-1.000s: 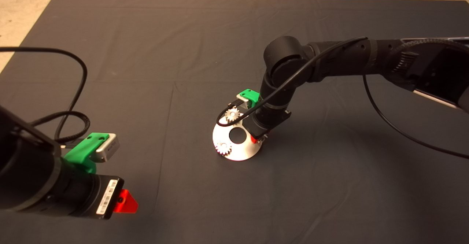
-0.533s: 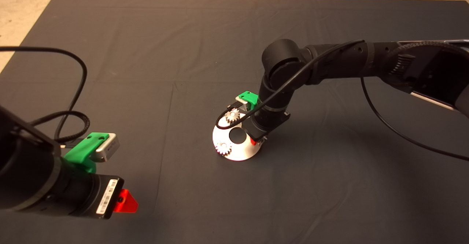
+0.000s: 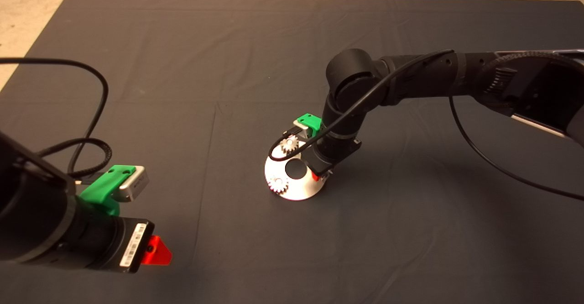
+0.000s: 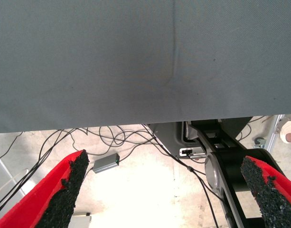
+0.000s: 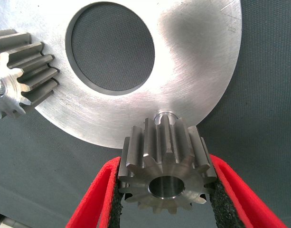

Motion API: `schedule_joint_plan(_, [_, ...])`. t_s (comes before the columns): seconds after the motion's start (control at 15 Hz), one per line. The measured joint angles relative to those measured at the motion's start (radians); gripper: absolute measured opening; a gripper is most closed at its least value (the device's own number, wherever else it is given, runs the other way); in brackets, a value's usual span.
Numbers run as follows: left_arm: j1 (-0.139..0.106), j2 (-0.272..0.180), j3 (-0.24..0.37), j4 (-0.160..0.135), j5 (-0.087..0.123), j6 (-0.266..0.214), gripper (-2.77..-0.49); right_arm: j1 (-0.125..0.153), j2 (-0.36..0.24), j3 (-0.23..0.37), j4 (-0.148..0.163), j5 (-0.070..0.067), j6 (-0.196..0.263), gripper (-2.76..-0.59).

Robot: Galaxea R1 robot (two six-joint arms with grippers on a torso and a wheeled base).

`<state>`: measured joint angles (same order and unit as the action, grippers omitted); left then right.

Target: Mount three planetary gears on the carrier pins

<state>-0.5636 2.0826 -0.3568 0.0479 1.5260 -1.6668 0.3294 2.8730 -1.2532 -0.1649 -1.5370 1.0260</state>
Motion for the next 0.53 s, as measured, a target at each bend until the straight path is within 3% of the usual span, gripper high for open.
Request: schedule_joint_plan(0.53, [0.0,0.0,0.0,0.0,0.0,0.0,-0.92,0.0,0.0,0.0,-0.004,0.0,0.002,-2.26])
